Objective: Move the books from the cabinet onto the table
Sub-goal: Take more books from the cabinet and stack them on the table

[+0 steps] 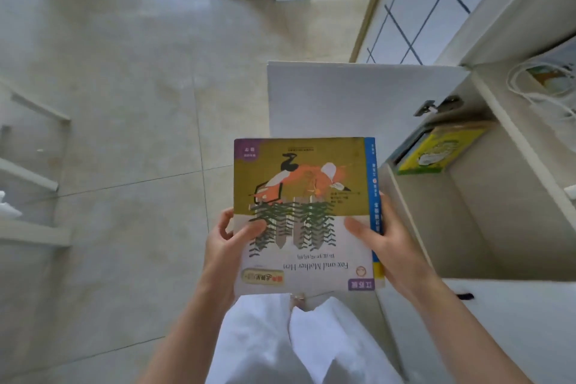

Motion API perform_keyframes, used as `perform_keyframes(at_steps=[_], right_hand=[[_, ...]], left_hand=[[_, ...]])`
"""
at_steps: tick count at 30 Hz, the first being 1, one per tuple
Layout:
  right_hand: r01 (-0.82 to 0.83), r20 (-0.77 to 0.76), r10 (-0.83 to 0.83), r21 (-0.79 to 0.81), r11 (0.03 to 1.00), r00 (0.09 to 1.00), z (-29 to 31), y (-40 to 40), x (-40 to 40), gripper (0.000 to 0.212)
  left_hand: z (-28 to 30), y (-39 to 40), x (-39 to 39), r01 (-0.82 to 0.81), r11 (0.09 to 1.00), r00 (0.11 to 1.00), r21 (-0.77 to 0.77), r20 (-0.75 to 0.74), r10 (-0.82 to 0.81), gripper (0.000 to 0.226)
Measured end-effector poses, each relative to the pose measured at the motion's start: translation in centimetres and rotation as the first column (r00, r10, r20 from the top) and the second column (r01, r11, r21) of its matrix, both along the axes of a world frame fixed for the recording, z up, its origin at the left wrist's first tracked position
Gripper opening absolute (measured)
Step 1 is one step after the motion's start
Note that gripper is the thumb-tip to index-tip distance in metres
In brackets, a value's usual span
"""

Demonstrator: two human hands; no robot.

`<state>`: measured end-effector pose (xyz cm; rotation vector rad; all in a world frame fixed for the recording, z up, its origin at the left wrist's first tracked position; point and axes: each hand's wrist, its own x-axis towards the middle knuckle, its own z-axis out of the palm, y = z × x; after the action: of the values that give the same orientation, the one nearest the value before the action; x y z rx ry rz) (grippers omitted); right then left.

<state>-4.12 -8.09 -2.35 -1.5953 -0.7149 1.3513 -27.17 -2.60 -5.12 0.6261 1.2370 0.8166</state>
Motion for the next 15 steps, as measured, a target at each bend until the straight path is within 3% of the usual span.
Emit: perform_keyframes(at_steps=[8, 15], right_hand=[[-0.278, 0.058, 0.284, -0.083, 0.957, 0.957, 0.9, 3.4, -12.0, 0.031], [-0.559, 0.011, 0.565, -0.129, 0.819, 0.825, 0.5, 6.4, -30.7, 0.034]], left_hand=[[1.5, -4.0, -12.5, -0.286, 0.958, 0.956, 0.025, -0.054, 0.287, 0.047], [1.8, -8.3, -29.2, -0.586, 0.81, 0.809, -0.009, -0.062, 0.584, 0.043]])
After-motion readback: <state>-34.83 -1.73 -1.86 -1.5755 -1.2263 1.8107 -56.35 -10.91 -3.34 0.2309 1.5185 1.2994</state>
